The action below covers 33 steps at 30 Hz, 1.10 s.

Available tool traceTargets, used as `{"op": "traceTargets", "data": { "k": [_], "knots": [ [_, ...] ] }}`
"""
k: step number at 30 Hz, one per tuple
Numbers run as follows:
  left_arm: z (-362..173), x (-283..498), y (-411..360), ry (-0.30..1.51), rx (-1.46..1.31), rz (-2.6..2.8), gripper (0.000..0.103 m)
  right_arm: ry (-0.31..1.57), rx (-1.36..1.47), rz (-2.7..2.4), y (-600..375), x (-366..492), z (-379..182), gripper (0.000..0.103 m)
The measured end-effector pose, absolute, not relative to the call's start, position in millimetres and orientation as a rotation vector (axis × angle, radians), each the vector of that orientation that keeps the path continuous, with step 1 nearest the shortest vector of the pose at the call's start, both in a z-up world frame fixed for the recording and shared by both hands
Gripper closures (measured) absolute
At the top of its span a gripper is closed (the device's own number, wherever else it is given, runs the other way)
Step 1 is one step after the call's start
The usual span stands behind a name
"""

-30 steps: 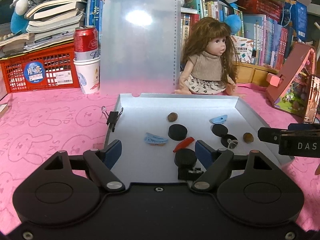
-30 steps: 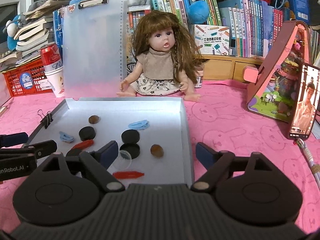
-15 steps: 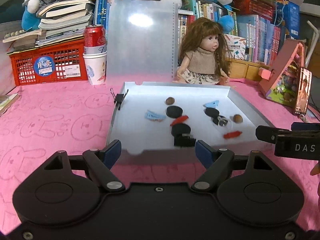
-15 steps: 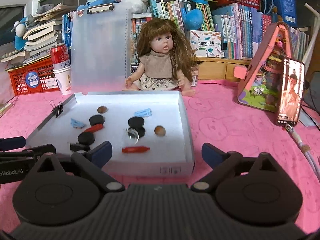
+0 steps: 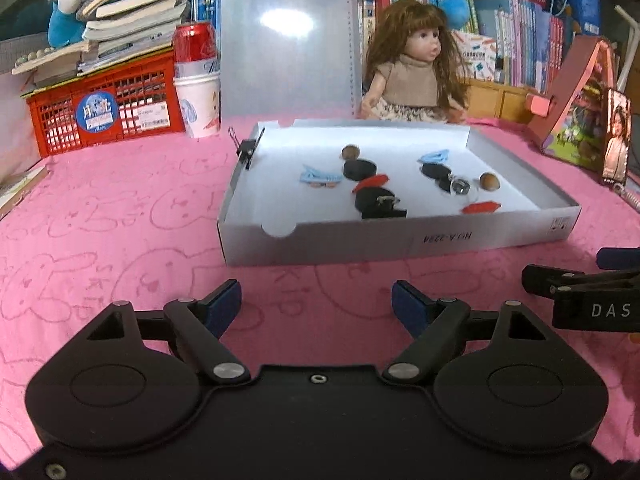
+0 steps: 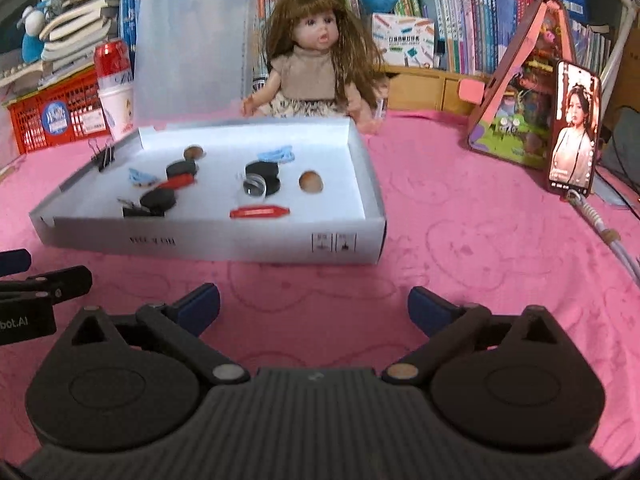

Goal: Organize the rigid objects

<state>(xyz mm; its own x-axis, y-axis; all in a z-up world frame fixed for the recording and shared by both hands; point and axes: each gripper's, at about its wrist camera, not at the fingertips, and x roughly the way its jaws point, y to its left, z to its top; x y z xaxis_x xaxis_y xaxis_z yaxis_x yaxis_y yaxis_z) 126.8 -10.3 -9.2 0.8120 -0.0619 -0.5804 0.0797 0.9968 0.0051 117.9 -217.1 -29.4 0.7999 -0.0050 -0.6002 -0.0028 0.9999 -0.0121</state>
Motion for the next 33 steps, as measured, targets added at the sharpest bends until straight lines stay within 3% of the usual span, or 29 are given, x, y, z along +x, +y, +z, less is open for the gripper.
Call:
{"op": "traceTargets", "data": {
  "k": [12, 19, 33],
  "knots": [
    [-10.4, 132.1, -7.6, 0.641, 0.015, -0.056, 0.013, 0.662, -0.005, 0.038, -214.9, 125.5, -31.0, 0.000],
    [-11.9, 136.3, -6.9, 0.662, 0.015, -0.035, 0.000, 0.663, -0.007, 0.038, -215.0, 125.6, -31.2, 0.000],
    [-12.2, 136.9, -6.5, 0.664, 0.015, -0.033, 0.000, 0.663, -0.007, 0.038, -215.5, 125.4, -31.0, 0.000]
  ]
}}
